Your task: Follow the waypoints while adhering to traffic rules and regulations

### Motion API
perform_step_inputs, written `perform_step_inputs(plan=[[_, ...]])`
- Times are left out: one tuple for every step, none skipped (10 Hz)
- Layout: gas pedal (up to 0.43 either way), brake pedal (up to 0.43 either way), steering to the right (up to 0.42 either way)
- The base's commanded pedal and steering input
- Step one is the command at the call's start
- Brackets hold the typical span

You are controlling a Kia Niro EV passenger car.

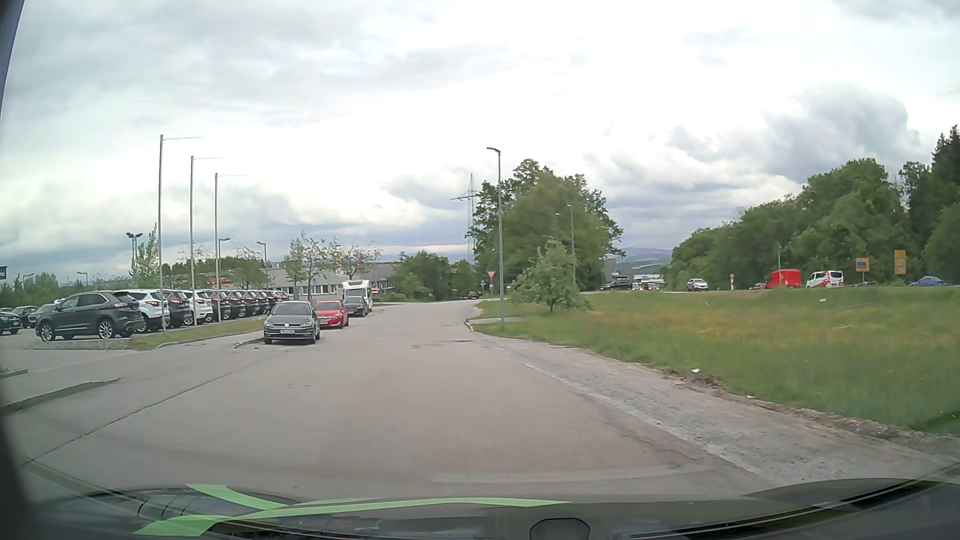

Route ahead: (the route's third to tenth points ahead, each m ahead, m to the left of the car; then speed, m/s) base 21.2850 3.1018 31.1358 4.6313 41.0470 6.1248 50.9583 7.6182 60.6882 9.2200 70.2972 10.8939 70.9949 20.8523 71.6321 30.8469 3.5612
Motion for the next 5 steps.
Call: perform_step_inputs(plan=[[0.000,0.000,-0.226],[0.000,0.000,-0.193],[0.000,0.000,-0.165],[0.000,0.000,-0.139],[0.000,0.000,-0.109]])
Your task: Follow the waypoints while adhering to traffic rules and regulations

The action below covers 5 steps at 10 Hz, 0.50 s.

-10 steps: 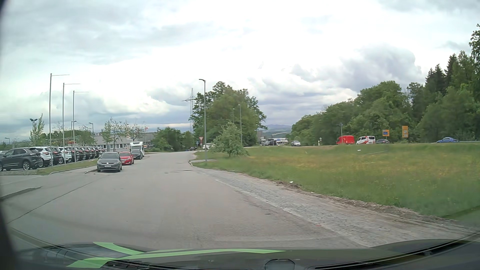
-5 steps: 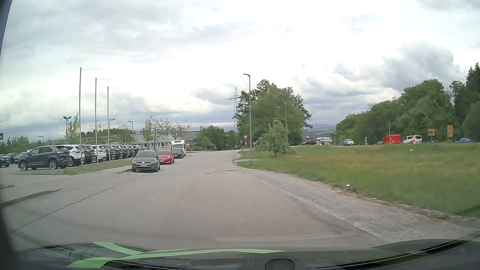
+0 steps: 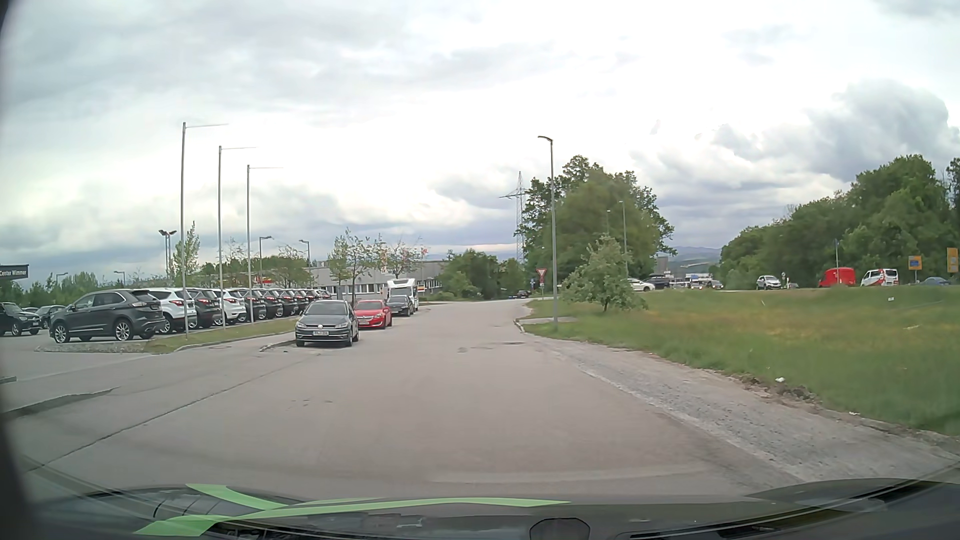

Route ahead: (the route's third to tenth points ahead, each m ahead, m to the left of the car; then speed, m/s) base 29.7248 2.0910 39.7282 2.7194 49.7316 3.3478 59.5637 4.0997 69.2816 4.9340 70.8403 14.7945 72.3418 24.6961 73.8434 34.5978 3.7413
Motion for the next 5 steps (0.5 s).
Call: perform_step_inputs(plan=[[0.000,0.000,-0.086],[0.000,0.000,-0.067],[0.000,0.000,-0.048],[0.000,0.000,-0.032],[0.000,0.000,-0.022]])
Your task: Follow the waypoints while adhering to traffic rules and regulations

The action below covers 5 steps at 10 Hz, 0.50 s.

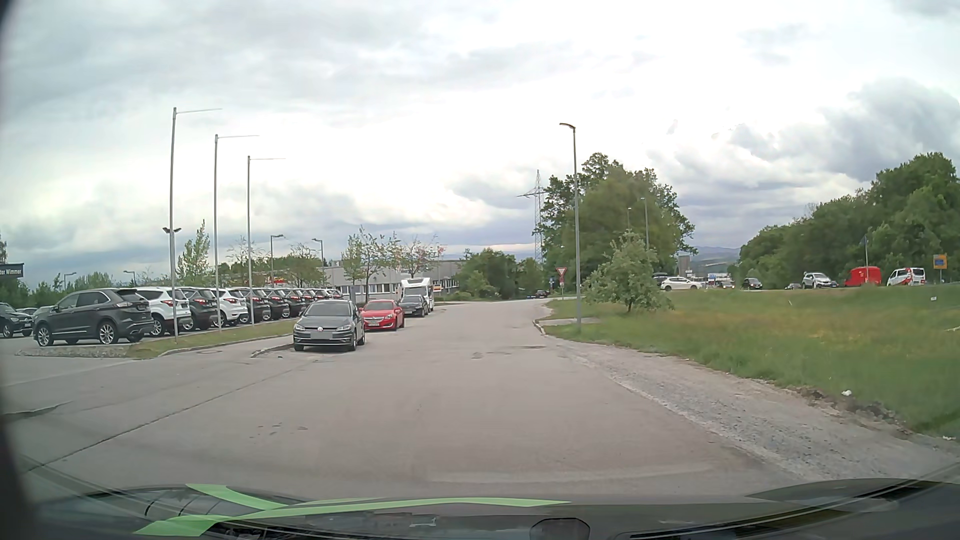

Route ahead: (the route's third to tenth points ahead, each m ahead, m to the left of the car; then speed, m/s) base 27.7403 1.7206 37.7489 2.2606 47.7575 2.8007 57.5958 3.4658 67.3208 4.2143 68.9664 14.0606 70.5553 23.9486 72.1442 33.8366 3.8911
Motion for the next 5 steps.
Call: perform_step_inputs(plan=[[0.000,0.000,-0.013],[0.000,0.000,-0.011],[0.000,0.000,-0.008],[0.000,0.000,-0.007],[0.000,0.000,-0.007]])
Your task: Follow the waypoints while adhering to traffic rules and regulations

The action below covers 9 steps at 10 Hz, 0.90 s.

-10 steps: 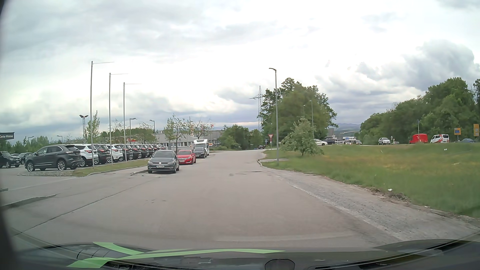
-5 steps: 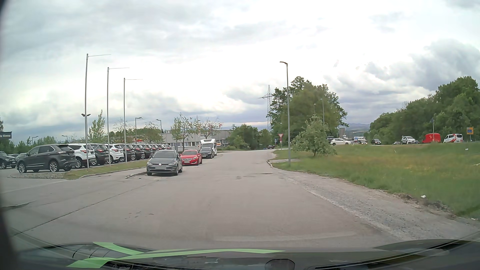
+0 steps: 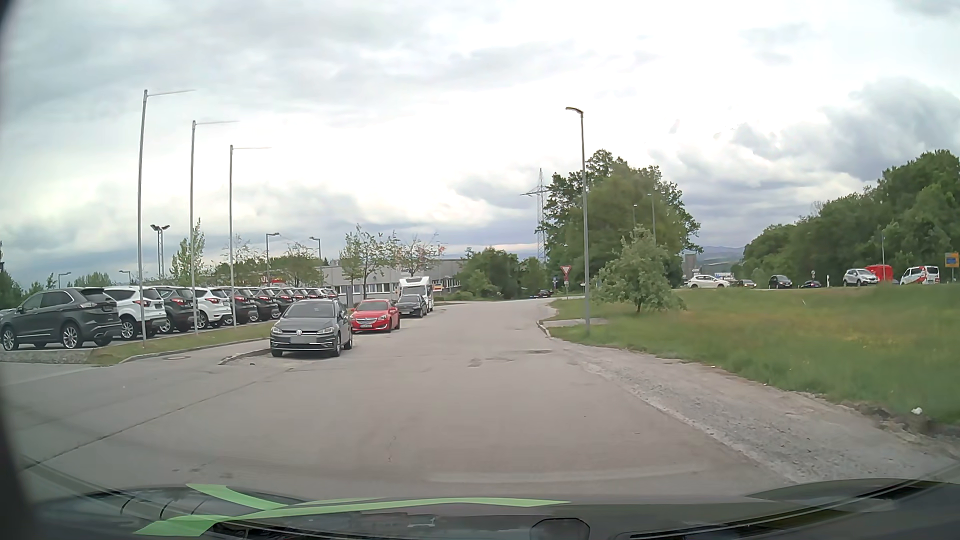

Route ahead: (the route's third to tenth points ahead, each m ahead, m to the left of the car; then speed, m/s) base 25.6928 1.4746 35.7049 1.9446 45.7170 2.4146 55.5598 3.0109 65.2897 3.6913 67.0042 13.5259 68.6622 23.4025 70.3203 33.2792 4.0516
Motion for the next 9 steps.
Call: perform_step_inputs(plan=[[0.000,0.000,-0.007],[0.000,0.000,-0.004],[0.000,0.000,-0.004],[0.000,0.000,-0.004],[0.000,0.000,-0.004],[0.000,0.000,-0.005],[0.000,0.000,-0.008],[0.000,0.000,-0.011],[0.000,0.000,-0.012]])
